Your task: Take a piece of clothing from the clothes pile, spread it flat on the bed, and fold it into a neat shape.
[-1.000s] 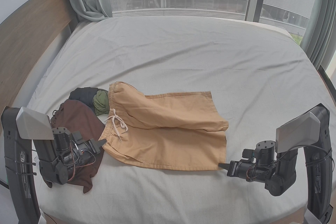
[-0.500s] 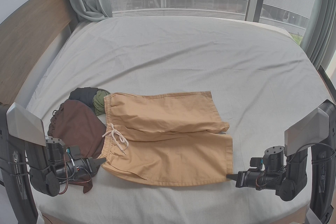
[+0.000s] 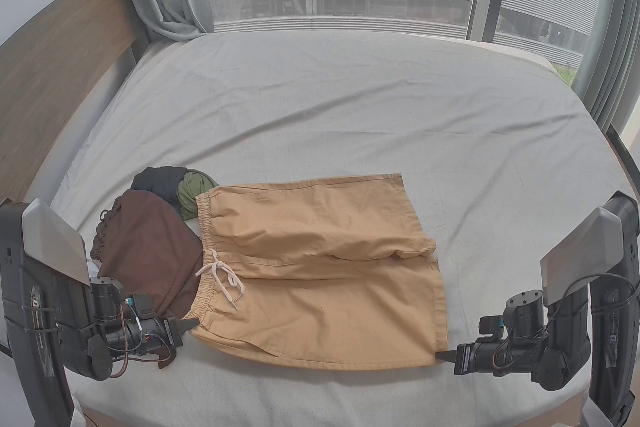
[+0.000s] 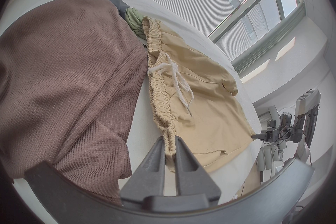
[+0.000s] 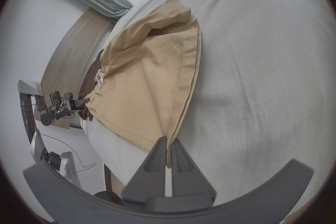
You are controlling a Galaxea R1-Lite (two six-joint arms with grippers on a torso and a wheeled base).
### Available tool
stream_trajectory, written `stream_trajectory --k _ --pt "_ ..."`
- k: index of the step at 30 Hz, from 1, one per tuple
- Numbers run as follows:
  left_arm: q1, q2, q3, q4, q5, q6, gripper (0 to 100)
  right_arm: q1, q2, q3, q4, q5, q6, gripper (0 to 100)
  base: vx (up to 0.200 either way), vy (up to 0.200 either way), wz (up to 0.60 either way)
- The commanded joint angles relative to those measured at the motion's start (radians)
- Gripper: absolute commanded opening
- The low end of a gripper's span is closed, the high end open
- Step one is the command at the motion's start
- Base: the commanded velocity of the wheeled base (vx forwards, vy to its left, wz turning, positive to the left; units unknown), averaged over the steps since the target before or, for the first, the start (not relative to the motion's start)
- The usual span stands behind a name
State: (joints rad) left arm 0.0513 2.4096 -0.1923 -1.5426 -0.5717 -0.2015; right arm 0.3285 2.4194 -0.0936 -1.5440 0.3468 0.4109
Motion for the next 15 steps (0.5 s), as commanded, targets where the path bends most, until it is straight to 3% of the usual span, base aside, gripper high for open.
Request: stream_trajectory --k 1,7,8,9,15 --pt "0.005 0.016 0.001 -0.001 0.0 0.001 0 0.001 0.033 0.005 -0.001 0.001 0.0 0 0.0 0.0 0.0" --pt "0.007 0.014 -0.002 -0.002 -0.022 0.001 0 -0.008 0.033 -0.005 -0.002 0.011 -0.04 0 0.0 0.0 0.0" --pt "0.007 0.014 -0.006 -0.002 -0.022 0.001 100 -0.009 0.032 -0.008 -0.002 0.009 -0.04 0 0.0 0.0 0.0" --pt "0.007 0.013 -0.009 -0.002 -0.02 0.001 100 -0.009 0.029 -0.014 -0.002 0.008 -0.04 100 0.0 0.0 0.0" --pt "0.007 -0.017 -0.013 -0.005 -0.017 -0.006 100 -0.045 -0.028 -0.104 0.001 0.003 -0.027 100 0.0 0.0 0.0"
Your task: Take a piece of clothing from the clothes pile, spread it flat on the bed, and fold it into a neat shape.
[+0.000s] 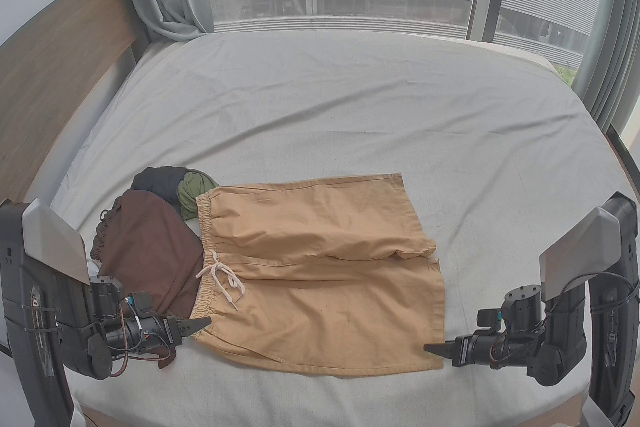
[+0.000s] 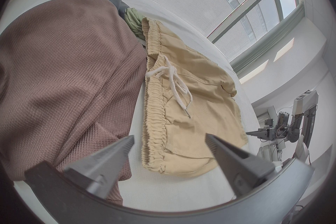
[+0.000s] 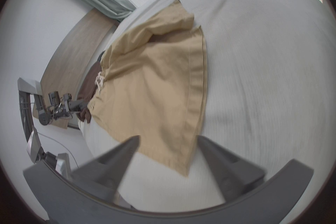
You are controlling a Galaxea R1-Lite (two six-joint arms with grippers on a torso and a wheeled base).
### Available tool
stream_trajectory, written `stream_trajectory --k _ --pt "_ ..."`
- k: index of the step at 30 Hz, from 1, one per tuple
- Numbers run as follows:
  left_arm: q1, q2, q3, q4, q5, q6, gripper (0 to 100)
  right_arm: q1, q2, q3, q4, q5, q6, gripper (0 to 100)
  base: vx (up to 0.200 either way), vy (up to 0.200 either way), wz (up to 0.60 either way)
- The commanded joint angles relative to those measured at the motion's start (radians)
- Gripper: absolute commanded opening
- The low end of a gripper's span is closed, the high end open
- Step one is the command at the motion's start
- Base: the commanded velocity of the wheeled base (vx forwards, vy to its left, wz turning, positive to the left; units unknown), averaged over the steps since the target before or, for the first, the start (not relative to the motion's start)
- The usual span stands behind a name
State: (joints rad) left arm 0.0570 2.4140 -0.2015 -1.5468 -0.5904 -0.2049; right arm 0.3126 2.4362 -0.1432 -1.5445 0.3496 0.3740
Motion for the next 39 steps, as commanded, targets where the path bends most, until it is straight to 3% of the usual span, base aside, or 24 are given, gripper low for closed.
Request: stream_trajectory --k 1,6,20,32,33,39 --pt "0.001 -0.024 -0.003 -0.001 0.001 -0.002 100 -0.041 -0.055 -0.073 0.001 0.0 0.019 100 0.0 0.0 0.0" --pt "-0.006 -0.019 -0.004 -0.001 0.003 -0.001 100 -0.073 -0.052 -0.236 0.004 -0.003 0.108 100 0.0 0.0 0.0" --pt "-0.003 -0.016 -0.001 -0.001 0.003 0.001 100 -0.147 0.043 -0.493 0.119 -0.004 0.109 100 0.0 0.0 0.0" --pt "-0.003 -0.015 -0.001 -0.001 0.001 -0.001 100 -0.133 0.11 -0.572 0.124 -0.006 0.082 100 0.0 0.0 0.0" --pt "-0.003 -0.015 -0.001 -0.001 0.001 -0.001 100 -0.132 0.115 -0.578 0.124 -0.006 0.082 0 0.0 0.0 0.0" --pt "-0.003 -0.009 -0.004 -0.001 0.001 -0.001 100 -0.128 0.124 -0.593 0.11 -0.006 0.083 0 0.0 0.0 0.0"
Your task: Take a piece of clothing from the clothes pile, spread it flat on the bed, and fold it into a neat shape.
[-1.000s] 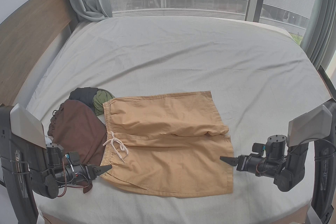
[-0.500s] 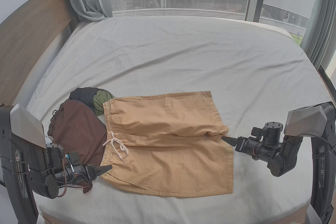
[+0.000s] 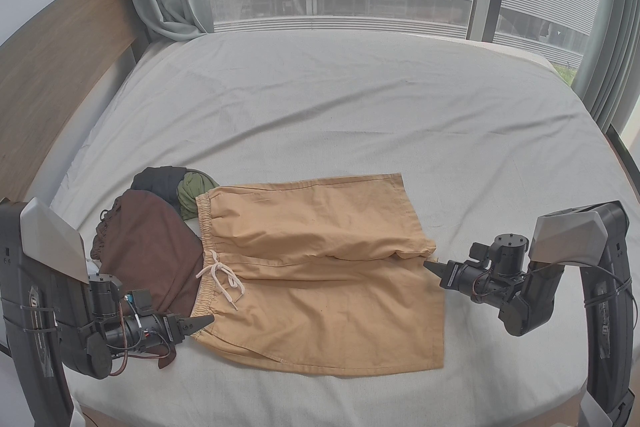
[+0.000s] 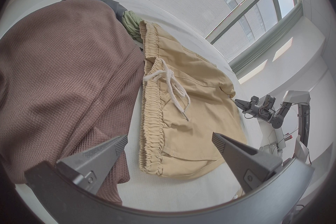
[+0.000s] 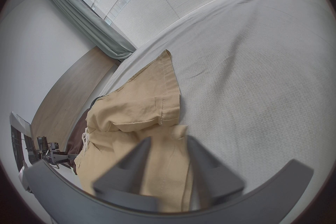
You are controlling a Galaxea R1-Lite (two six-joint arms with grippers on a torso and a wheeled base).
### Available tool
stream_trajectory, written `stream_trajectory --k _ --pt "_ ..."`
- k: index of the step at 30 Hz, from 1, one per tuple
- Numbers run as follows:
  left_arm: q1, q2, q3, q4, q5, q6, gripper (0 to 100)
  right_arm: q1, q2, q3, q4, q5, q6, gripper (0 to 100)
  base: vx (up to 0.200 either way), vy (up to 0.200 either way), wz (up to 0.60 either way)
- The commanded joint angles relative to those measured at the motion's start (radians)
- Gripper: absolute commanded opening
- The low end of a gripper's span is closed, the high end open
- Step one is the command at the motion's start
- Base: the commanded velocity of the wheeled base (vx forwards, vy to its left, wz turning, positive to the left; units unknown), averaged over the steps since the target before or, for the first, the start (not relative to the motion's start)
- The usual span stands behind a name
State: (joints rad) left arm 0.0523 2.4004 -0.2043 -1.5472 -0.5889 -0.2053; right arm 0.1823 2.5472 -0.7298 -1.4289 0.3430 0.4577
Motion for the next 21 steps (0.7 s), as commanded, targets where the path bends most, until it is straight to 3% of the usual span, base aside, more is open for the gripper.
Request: stream_trajectory --k 1,21 --pt "0.001 0.005 -0.001 -0.001 0.0 -0.002 100 0.002 0.013 -0.007 -0.005 0.001 -0.001 0 0.0 0.0 0.0" --pt "0.004 0.008 -0.007 -0.001 0.0 0.004 100 -0.023 0.013 -0.002 -0.057 -0.002 -0.002 0 0.0 0.0 0.0"
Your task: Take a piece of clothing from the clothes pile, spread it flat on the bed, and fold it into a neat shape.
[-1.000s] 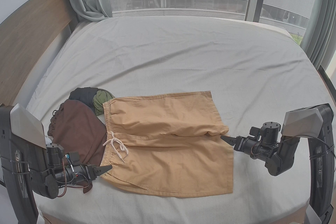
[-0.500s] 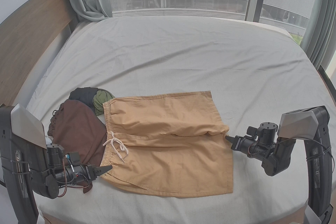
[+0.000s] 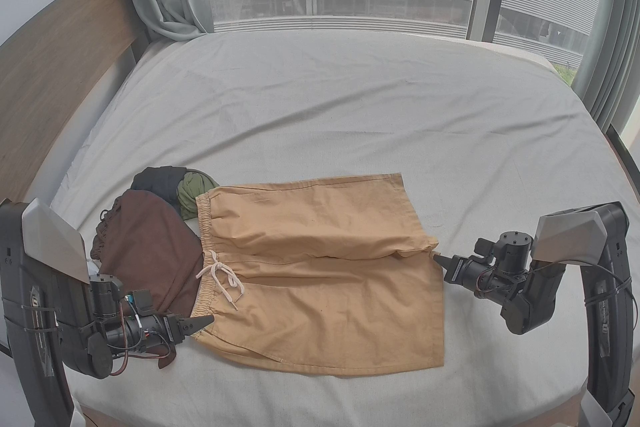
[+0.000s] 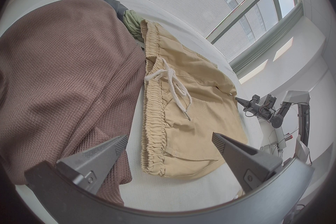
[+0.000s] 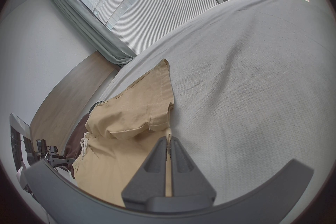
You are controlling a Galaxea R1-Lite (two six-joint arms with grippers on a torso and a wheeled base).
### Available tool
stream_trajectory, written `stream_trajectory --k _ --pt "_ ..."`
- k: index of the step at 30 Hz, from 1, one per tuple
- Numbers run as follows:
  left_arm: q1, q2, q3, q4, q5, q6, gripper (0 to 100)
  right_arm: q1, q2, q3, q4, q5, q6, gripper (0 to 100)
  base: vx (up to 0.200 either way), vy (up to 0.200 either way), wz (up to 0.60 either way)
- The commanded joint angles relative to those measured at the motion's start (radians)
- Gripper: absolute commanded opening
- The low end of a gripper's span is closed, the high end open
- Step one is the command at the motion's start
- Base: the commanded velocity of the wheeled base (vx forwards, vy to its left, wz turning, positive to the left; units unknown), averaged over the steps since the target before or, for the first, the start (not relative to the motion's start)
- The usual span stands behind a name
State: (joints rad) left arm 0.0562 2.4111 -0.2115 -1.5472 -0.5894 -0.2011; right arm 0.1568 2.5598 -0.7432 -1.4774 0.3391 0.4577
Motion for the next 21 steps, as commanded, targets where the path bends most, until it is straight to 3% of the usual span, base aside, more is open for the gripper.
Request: stream_trajectory --k 1,2,3,12,21 --pt "0.001 -0.003 0.0 -0.001 0.0 0.0 100 0.003 0.0 0.011 -0.009 0.001 -0.002 0 0.0 0.0 0.0" --pt "0.002 -0.003 0.0 -0.001 0.0 0.0 100 0.004 0.0 0.018 -0.018 0.001 -0.004 0 0.0 0.0 0.0" --pt "0.002 -0.003 -0.002 -0.001 0.0 0.0 100 0.004 0.0 0.018 -0.021 0.001 -0.004 100 0.0 0.0 0.0" --pt "0.005 -0.009 0.004 -0.001 0.003 0.002 100 0.006 -0.043 0.045 -0.044 0.001 -0.001 100 0.0 0.0 0.0" --pt "0.097 -0.221 0.126 0.001 0.006 0.026 100 0.001 -0.081 0.074 -0.047 0.001 -0.001 100 0.0 0.0 0.0"
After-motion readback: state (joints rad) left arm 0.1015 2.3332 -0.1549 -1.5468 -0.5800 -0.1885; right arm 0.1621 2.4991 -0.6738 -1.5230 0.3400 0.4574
